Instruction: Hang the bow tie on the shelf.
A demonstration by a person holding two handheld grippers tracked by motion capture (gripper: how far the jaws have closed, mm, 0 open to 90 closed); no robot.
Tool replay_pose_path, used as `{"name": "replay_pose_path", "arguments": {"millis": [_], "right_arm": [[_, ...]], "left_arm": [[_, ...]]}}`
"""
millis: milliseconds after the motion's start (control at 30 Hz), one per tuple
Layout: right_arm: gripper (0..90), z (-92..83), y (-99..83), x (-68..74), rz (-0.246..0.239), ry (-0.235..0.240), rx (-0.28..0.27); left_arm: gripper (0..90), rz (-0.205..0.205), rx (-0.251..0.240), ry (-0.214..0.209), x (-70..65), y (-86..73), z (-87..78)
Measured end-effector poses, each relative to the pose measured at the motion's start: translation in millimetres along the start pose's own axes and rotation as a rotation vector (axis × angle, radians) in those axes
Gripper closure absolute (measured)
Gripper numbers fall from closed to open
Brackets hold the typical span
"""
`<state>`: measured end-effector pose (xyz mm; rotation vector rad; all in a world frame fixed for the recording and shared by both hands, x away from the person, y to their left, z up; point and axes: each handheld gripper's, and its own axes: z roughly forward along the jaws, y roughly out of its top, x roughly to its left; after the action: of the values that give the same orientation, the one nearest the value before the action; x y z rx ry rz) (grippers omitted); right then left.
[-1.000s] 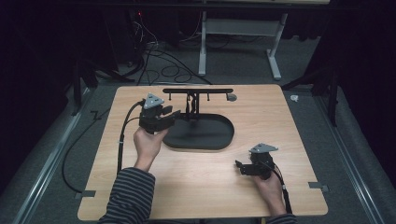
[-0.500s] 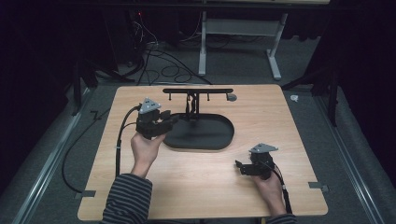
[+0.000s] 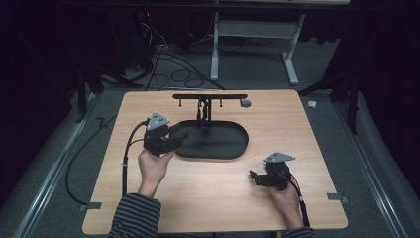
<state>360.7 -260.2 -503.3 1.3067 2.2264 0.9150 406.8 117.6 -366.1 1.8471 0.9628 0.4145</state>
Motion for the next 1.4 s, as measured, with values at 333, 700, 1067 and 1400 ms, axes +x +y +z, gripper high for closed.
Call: {"name": "replay_pose_path", "arguments": {"millis": [333, 700, 1067, 1400], "right_arm": [[20.1, 0.0, 0.0, 0.0, 0.0, 0.0, 0.0], [20.1, 0.0, 0.0, 0.0, 0.0, 0.0, 0.0], [20.1, -0.1, 0.1, 0.0, 0.0, 0.001, 0.001], [20.1, -0.1, 0.1, 0.0, 0.0, 0.0, 0.002]], "left_arm": [[55.1, -0.008, -0.013, -0.011, -3.3, -6.6, -6.6], [55.0, -0.011, -0.018, -0.015, -6.2, -12.6, -10.7], [54.9, -0.029, -0.018, -0.019, -6.8, -22.7, -13.1], [54.8, -0.033, -0.012, -0.012, -7.4, -32.0, -19.9]]}}
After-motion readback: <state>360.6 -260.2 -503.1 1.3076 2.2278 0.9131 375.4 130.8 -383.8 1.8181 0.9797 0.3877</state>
